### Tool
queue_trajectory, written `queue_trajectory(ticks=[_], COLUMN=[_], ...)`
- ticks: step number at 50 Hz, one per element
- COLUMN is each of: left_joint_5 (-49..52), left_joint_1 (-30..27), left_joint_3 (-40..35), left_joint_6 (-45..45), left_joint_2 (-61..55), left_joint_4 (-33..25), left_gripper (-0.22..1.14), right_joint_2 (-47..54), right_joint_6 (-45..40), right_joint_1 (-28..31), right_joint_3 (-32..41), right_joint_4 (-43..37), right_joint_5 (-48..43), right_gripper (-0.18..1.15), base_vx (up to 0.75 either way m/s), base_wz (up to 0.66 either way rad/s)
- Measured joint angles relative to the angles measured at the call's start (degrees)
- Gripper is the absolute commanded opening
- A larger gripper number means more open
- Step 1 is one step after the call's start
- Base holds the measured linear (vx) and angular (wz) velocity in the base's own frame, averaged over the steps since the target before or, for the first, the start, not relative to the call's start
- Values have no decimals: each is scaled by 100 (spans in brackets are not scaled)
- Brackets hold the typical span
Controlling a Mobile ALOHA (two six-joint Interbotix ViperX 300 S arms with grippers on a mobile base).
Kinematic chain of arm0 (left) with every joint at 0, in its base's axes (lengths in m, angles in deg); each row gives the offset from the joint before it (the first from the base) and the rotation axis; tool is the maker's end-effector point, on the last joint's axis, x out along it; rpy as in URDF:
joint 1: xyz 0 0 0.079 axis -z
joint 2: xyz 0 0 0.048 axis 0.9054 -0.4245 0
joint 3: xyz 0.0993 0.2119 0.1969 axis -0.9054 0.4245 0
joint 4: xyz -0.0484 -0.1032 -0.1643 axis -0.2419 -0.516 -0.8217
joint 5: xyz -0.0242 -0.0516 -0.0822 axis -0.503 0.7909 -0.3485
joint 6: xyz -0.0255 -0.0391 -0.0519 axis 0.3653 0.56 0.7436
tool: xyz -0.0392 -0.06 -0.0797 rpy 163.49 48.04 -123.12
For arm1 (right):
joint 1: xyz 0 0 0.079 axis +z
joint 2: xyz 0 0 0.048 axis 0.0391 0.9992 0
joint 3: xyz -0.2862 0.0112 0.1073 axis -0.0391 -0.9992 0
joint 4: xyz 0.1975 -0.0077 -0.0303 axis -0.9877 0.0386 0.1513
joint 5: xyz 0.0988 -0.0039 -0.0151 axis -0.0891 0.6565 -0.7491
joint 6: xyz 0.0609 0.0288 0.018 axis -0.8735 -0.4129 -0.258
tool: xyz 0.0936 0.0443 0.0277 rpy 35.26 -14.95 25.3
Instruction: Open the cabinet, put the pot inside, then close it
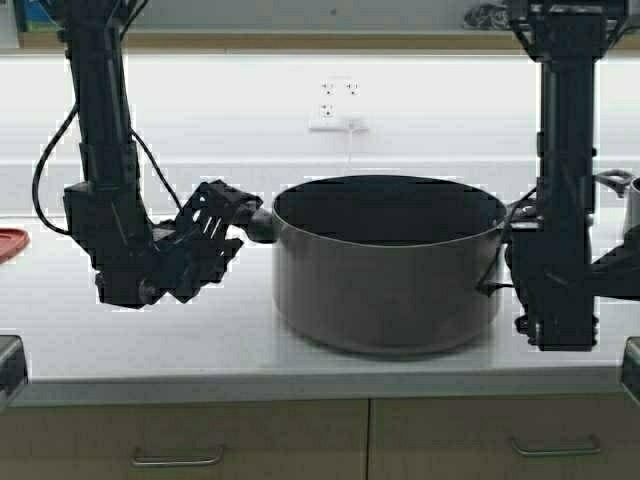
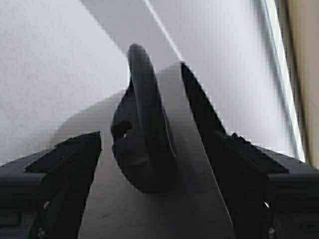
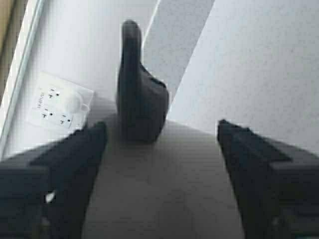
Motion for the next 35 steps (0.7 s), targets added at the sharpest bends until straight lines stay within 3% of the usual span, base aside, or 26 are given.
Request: queue_trajectory(ticks=[13,35], left_joint_5=[-9,-237], left_joint_1=[9,-9], left_joint_3=[18,185], left_joint_6=[0,0], left_joint_2=[-9,-18], left_joint_4=[26,35], left_gripper=[97,97], right_joint_2=[255,299], right_joint_6=[35,-466], right_joint_1=[-70,-79], right_joint_3=[343,255], right_joint_4=[-237,-44], right_joint_5=[-132,-413], right_gripper=[98,98], base_vx=[2,4], base_wz=[-2,-1])
